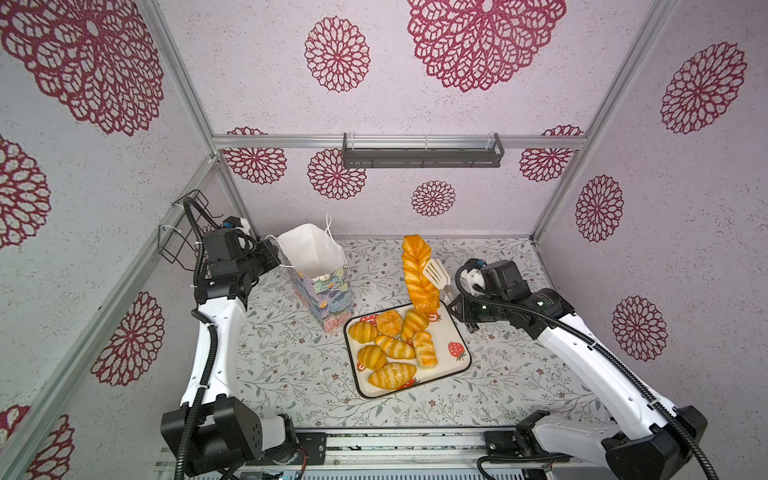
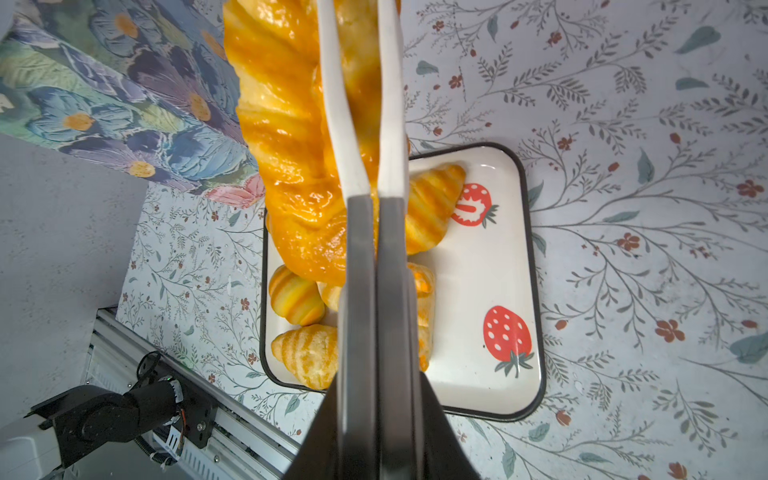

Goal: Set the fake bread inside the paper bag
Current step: 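Lift the twisted loaf with the tongs and carry it toward the paper bag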

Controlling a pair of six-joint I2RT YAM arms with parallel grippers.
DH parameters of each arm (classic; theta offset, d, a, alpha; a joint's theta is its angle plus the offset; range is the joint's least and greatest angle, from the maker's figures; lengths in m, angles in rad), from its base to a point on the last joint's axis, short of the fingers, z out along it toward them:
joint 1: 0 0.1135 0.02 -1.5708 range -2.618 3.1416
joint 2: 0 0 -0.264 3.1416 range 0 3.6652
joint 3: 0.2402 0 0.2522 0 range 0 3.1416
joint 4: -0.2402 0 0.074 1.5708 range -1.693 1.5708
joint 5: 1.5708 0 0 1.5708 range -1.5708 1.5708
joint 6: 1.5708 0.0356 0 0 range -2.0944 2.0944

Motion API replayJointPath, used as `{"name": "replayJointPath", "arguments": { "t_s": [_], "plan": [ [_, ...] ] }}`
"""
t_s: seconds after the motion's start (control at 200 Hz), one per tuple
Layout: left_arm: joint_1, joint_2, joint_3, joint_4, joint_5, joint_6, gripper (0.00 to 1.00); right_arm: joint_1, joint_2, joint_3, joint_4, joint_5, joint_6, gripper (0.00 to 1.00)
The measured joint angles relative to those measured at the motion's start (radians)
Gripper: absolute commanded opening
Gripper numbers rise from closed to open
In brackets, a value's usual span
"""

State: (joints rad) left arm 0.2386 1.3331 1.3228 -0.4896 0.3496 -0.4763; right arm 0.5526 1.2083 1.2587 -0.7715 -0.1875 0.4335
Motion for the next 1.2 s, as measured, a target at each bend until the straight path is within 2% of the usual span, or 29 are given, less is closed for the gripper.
{"name": "replayJointPath", "arguments": {
  "t_s": [0.39, 0.696, 0.896, 1.201],
  "plan": [
    [0.002, 0.062, 0.087, -0.026, -0.024, 0.014, 0.00, 0.126, 0.112, 0.178, 0.064, 0.001, -0.023, 0.22],
    [0.008, 0.070, 0.088, -0.027, -0.019, 0.015, 0.00, 0.196, 0.218, 0.350, 0.099, 0.003, -0.040, 0.22],
    [0.011, 0.064, 0.061, -0.019, -0.003, 0.012, 0.00, 0.222, 0.298, 0.497, 0.101, 0.003, -0.058, 0.22],
    [0.021, 0.045, 0.035, -0.008, 0.029, 0.005, 0.00, 0.241, 0.422, 0.634, 0.093, -0.003, -0.076, 0.23]
  ]
}}
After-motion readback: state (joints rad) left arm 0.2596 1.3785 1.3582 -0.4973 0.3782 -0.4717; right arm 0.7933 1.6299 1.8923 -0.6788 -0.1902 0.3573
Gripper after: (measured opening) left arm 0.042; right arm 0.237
